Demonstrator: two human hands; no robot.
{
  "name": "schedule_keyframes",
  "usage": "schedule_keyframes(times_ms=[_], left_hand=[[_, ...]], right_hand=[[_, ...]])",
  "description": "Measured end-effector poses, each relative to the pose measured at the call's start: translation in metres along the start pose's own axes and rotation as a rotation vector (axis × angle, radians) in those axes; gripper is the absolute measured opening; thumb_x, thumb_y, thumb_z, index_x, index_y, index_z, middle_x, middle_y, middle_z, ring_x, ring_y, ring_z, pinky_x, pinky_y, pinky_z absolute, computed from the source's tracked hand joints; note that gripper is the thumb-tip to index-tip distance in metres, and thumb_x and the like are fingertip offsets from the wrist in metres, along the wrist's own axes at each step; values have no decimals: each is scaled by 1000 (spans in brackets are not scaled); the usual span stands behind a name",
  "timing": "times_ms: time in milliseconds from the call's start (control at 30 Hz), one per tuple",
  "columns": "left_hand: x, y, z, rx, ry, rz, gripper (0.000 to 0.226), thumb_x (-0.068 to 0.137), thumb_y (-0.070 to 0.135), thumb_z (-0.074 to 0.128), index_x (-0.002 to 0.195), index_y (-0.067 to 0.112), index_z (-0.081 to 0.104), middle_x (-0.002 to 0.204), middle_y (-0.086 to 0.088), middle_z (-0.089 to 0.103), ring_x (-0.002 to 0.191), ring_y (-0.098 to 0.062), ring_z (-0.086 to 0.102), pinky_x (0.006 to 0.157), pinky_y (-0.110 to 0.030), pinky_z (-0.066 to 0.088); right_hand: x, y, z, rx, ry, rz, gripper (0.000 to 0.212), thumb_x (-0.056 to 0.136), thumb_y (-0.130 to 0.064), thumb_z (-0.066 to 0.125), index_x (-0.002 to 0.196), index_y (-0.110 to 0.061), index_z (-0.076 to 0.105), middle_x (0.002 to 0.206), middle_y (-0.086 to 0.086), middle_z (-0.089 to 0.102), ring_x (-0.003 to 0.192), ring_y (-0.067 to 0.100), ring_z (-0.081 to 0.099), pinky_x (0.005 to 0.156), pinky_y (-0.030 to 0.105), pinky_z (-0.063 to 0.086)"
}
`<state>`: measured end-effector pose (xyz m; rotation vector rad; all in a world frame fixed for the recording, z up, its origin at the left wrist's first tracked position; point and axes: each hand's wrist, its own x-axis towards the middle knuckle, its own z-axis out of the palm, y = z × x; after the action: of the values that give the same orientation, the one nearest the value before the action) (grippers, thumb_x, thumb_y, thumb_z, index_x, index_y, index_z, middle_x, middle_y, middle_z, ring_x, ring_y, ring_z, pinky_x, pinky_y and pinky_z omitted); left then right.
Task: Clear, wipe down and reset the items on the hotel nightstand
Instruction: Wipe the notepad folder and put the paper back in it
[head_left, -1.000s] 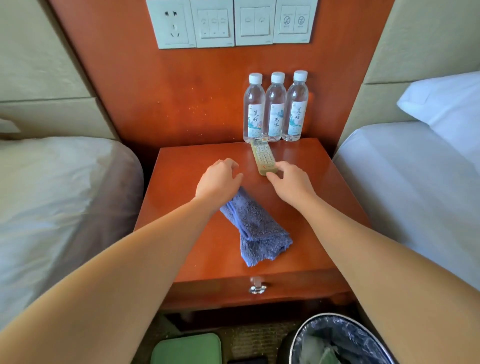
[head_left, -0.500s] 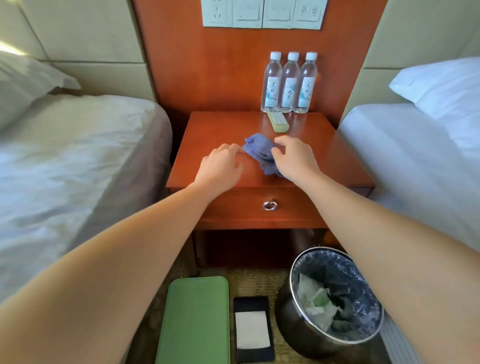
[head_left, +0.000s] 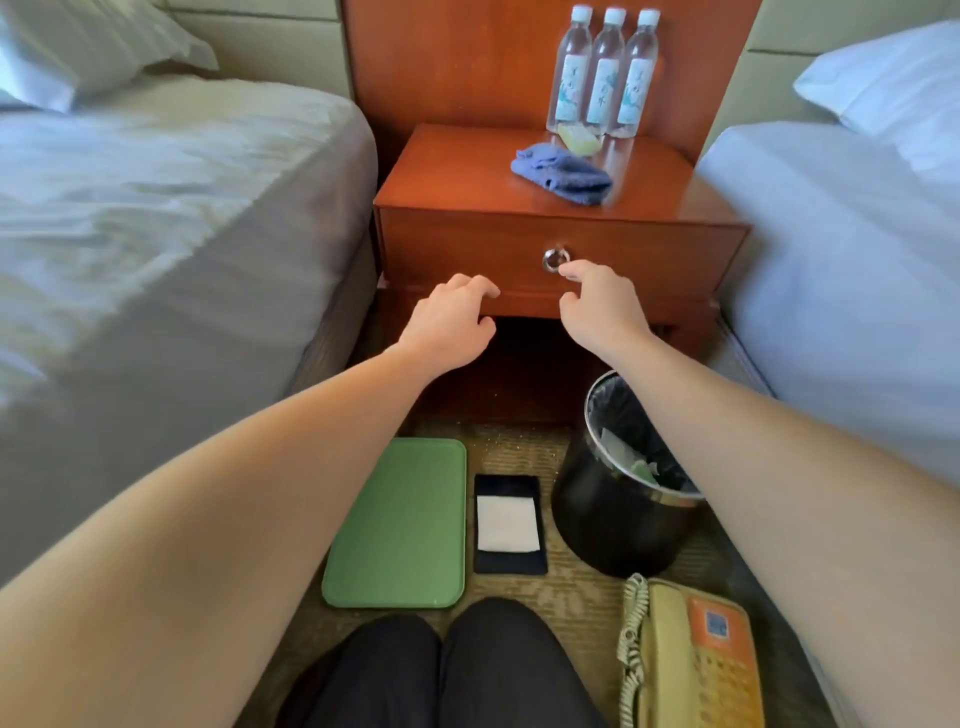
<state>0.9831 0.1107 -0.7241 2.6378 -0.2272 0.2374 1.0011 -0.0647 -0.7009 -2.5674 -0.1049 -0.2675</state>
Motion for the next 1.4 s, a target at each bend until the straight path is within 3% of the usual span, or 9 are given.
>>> schedule_keyframes(times_ms=[200, 333, 400, 500, 667, 833, 1033, 1200, 1400], left_hand=[[-42, -17, 54, -41, -126, -106, 48, 96, 21, 55, 143, 18, 42, 145, -10, 42, 126, -29, 49, 104, -45, 43], [-66, -33, 101, -126, -235, -203, 52, 97, 21, 56, 145, 16, 37, 145, -9, 39, 118, -23, 52, 94, -30, 42], [-73, -42, 124, -157, -302, -253, 53, 97, 20, 56, 146, 14, 34, 146, -11, 38, 109, -19, 52, 89, -27, 40], [-74, -56, 157, -206, -385, -341, 53, 98, 19, 54, 146, 12, 32, 147, -12, 39, 122, -24, 49, 92, -28, 38], [-67, -76, 208, -277, -490, -469, 53, 99, 18, 52, 147, 10, 31, 146, -13, 44, 128, -28, 48, 97, -29, 38], [-65, -93, 249, -353, -584, -579, 54, 98, 17, 51, 148, 9, 31, 146, -16, 43, 133, -30, 43, 103, -29, 36], [-55, -104, 282, -448, -639, -696, 55, 97, 13, 50, 147, 6, 28, 144, -13, 44, 132, -27, 43, 94, -22, 34], [-53, -106, 295, -550, -628, -786, 39, 97, 5, 47, 136, 8, 43, 123, -1, 51, 111, -17, 48, 83, -20, 34], [-57, -110, 303, -684, -508, -922, 31, 91, 5, 51, 121, 6, 59, 115, -6, 64, 101, -22, 59, 81, -26, 43]], right_hand=[[-49, 31, 49, 50, -131, 60, 45, 97, -12, 44, 142, -20, 47, 142, 5, 52, 129, 26, 47, 103, 31, 38], [-74, 57, 94, 65, -251, 102, 47, 98, -11, 45, 144, -17, 43, 145, 6, 49, 132, 24, 47, 107, 33, 37], [-83, 70, 113, 64, -334, 130, 49, 98, -9, 46, 146, -16, 40, 146, 7, 47, 127, 23, 51, 100, 29, 40], [-85, 91, 143, 55, -457, 225, 53, 97, -10, 47, 148, -17, 36, 145, 9, 47, 118, 22, 55, 86, 23, 39], [-83, 124, 188, 57, -642, 367, 55, 97, -14, 47, 149, -14, 33, 147, 12, 43, 133, 29, 43, 104, 33, 38], [-87, 149, 231, 46, -749, 471, 51, 96, -13, 46, 145, -9, 35, 141, 15, 46, 127, 31, 47, 99, 32, 41], [-85, 168, 266, 28, -857, 548, 56, 92, -17, 50, 145, -7, 32, 142, 15, 45, 126, 31, 47, 101, 33, 44], [-86, 174, 283, 73, -881, 627, 60, 88, -19, 56, 142, -8, 33, 140, 16, 44, 124, 31, 48, 98, 35, 47], [-87, 175, 291, 104, -845, 724, 69, 85, -26, 60, 145, -10, 30, 143, 14, 42, 128, 30, 44, 102, 34, 43]])
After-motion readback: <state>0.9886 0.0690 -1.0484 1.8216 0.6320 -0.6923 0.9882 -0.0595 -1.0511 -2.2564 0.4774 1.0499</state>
